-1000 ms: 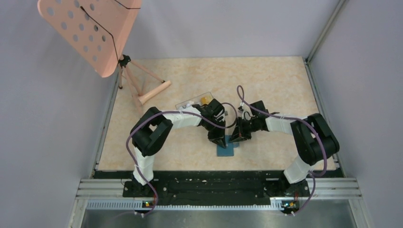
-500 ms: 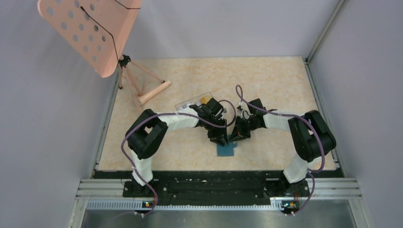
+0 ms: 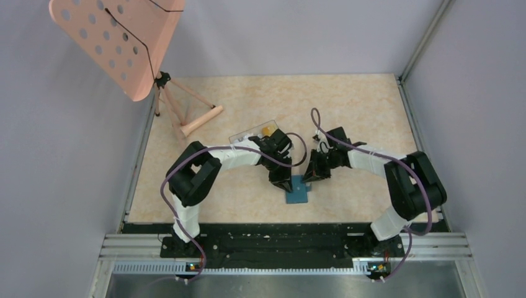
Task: Put the credit cards into the card holder
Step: Close the card holder at the center of the board.
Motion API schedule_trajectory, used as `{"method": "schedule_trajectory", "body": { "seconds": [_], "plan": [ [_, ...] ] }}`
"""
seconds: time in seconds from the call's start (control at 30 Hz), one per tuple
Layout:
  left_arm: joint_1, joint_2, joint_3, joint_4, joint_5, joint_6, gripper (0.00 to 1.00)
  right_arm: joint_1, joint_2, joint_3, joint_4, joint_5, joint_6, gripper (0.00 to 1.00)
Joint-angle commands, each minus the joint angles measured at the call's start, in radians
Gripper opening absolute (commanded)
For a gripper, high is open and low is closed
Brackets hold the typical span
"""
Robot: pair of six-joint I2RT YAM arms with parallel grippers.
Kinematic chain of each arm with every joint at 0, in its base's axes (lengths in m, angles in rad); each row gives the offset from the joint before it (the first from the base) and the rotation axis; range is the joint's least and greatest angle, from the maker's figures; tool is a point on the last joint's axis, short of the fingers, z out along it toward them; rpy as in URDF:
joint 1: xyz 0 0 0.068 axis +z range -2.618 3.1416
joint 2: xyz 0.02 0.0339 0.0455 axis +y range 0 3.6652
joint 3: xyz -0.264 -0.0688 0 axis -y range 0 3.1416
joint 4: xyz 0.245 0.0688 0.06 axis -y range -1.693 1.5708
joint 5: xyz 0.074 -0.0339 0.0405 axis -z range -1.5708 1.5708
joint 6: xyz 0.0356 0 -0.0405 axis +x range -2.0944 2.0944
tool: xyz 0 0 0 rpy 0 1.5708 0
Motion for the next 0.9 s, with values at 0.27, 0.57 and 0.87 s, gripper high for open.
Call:
{"method": "schedule_trajectory", "body": {
  "seconds": [0.27, 0.57, 0.87],
  "plan": [
    [-0.018, 0.067, 0.073, -0.092, -0.035, 0.045, 0.07, -0.087, -0.282, -0.067, -0.097, 0.162, -0.043, 0.00],
    [-0.024, 0.088, 0.110, -0.091, -0.033, 0.037, 0.07, -0.087, -0.210, -0.127, -0.106, 0.121, -0.075, 0.00],
    [-0.029, 0.110, 0.129, -0.090, -0.013, 0.038, 0.12, -0.019, -0.148, -0.108, 0.001, 0.031, -0.006, 0.00]
  ]
}}
